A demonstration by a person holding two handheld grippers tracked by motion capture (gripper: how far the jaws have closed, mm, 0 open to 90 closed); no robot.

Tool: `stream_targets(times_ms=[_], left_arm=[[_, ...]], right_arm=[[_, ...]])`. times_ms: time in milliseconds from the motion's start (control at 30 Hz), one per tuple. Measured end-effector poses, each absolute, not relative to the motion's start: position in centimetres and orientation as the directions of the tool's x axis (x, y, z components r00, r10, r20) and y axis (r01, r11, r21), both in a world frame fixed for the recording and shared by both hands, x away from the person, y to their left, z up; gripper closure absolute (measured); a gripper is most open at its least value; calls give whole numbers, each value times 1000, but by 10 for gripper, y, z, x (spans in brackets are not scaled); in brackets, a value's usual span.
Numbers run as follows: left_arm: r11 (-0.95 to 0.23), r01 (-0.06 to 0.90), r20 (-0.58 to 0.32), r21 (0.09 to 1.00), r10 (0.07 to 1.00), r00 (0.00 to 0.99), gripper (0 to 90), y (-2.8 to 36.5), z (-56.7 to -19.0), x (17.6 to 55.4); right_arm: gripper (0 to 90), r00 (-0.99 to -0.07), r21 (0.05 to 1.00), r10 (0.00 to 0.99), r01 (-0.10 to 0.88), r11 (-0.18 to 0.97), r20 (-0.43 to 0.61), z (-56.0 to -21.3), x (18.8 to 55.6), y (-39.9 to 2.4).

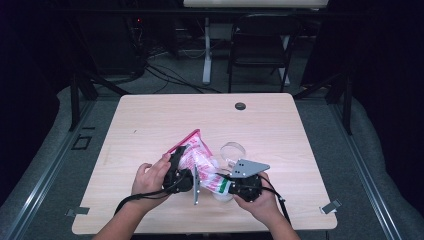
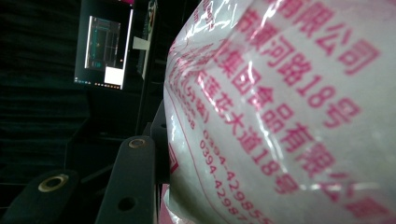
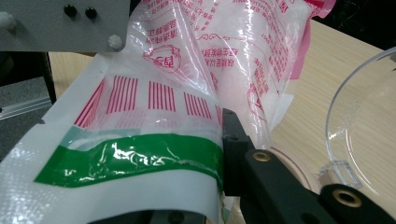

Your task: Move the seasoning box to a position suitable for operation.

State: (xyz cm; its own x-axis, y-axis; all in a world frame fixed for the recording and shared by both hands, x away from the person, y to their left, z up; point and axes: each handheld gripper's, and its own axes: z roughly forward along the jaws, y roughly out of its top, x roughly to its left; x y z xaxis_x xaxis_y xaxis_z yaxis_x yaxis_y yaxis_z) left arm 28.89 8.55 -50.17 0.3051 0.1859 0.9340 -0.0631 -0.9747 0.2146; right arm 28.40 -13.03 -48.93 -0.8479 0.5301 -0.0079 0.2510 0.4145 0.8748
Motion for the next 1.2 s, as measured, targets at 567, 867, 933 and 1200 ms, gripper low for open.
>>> stream_targets(times_ms=[567, 867, 933, 1200], left_arm=[[-980, -89, 956, 176, 148, 253, 607, 82, -496, 287], [-982, -100, 963, 161, 134, 234, 608, 79, -493, 287], [-982, -103, 964, 156, 129, 233, 609, 79, -492, 287], [-982, -114, 968, 151, 124, 216, 609, 79, -490, 287]], right_arm=[[896, -841, 884, 541, 249, 395, -5, -490, 285, -135], [896, -841, 888, 542, 249, 388, -1, -490, 286, -137], [896, -841, 887, 541, 250, 389, -1, -489, 286, -138], [898, -838, 889, 545, 249, 385, -1, -489, 286, -139]])
